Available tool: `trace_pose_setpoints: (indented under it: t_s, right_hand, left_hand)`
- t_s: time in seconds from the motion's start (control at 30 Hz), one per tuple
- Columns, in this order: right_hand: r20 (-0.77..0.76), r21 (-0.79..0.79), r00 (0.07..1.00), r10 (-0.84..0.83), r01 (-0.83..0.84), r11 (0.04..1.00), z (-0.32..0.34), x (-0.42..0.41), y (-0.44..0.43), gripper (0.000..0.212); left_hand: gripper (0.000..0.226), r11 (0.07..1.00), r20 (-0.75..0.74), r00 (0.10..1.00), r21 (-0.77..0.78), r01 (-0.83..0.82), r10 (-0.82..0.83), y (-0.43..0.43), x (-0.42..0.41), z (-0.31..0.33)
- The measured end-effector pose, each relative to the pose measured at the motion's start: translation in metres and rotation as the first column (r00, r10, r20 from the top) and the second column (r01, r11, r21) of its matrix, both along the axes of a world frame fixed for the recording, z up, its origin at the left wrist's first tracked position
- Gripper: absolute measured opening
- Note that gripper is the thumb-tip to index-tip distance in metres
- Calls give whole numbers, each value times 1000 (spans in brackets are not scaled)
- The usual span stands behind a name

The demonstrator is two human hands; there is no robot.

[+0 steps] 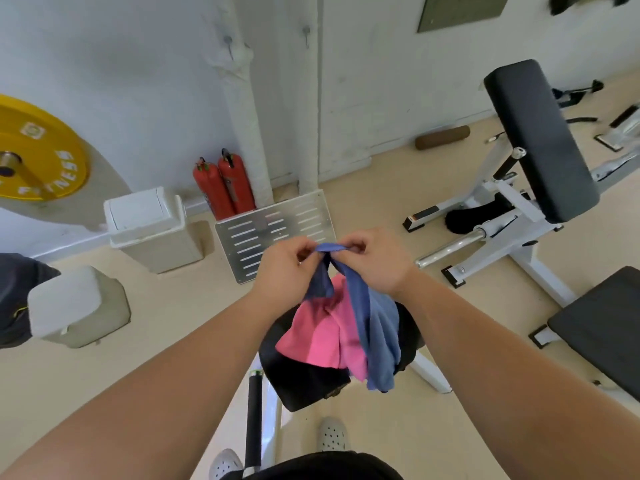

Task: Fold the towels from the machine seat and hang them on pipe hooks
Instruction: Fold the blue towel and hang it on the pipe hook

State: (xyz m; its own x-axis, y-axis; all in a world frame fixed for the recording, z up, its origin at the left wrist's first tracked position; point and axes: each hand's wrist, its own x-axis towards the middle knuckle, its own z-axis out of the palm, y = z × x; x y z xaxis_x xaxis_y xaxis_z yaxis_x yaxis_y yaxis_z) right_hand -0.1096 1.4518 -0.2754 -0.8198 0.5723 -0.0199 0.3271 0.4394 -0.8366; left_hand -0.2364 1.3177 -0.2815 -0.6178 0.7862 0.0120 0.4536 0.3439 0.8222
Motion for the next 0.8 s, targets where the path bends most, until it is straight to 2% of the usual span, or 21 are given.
trace_pose_setpoints:
  t_s: [0.13, 0.3, 0.4, 0.5, 0.63, 0.73, 0.8]
  right_hand:
    - [5, -22, 998, -65, 66, 998, 7, 2, -10, 9]
    - [63, 39, 995, -71, 69, 997, 14, -4, -42, 9]
    - [165, 102, 983, -80, 64, 993, 6, -7, -62, 8]
    - [295, 178, 951, -89, 37, 983, -7, -9, -85, 34]
    - [487, 289, 855, -179, 36, 957, -22, -16, -111, 22]
    - [580, 308, 784, -222, 41, 951, -14, -28, -133, 32]
    - [506, 262, 837, -209, 81, 962, -2, -44, -150, 35]
  left_hand:
    - [14, 1000, 52, 998, 18, -18, 17, -11, -13, 28]
    - [18, 998, 55, 997, 19, 61, -62, -38, -27, 64]
    - [19, 999, 20, 999, 35, 33, -33, -63, -45, 82]
    - [18, 993, 43, 998, 106, -60, 56, -94, -75, 94]
    - [20, 973, 73, 983, 149, -175, 166, -147, -127, 100]
    - [21, 973, -4, 973, 28, -230, 230, -193, -170, 89]
    - [21, 954, -42, 966, -151, -257, 253, -225, -193, 74]
